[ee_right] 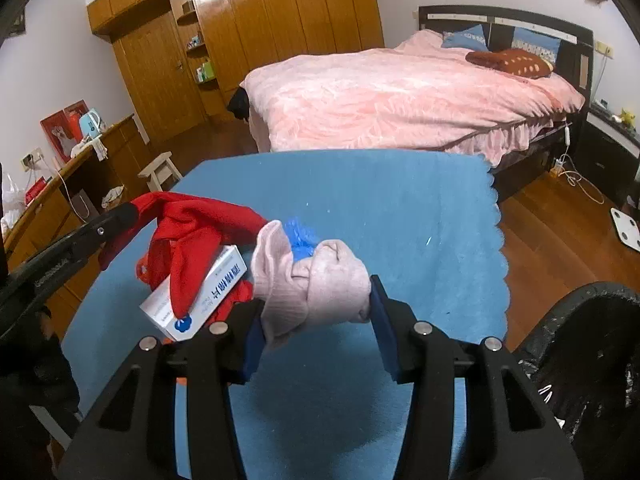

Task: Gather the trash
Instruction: 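Grasp pink cloth with right gripper while left gripper grasps red cloth, then carry pink cloth and red cloth over the bin and open both grippers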

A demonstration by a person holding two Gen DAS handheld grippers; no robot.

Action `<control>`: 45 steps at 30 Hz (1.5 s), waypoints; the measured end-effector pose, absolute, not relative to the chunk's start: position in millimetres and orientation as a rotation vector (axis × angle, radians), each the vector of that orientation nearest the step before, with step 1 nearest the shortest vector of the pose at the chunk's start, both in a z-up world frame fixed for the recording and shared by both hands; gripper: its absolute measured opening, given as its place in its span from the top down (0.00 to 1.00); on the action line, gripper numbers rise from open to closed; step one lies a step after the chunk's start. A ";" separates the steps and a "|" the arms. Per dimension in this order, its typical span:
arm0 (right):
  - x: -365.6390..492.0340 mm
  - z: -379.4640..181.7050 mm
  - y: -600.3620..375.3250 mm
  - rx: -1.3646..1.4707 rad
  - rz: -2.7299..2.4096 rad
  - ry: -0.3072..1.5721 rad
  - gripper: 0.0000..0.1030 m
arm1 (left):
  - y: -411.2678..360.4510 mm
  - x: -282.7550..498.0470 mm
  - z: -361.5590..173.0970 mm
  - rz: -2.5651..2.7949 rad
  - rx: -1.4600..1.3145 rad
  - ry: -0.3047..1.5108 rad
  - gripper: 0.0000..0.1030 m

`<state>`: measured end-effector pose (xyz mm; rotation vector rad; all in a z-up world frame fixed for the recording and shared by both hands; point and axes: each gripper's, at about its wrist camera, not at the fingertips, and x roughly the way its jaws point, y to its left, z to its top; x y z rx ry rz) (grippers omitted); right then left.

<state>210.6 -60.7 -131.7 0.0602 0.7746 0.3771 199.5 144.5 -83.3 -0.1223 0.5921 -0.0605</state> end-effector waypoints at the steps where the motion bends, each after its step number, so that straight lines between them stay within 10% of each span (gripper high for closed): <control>1: 209.3 -128.5 -62.1 0.062 0.378 0.769 0.56 | 143.2 198.8 -80.2 -0.067 -0.124 0.588 0.95; 45: 101.5 -37.6 -254.7 0.110 0.091 0.599 0.55 | -65.3 150.0 -15.1 -0.461 -0.024 0.552 0.96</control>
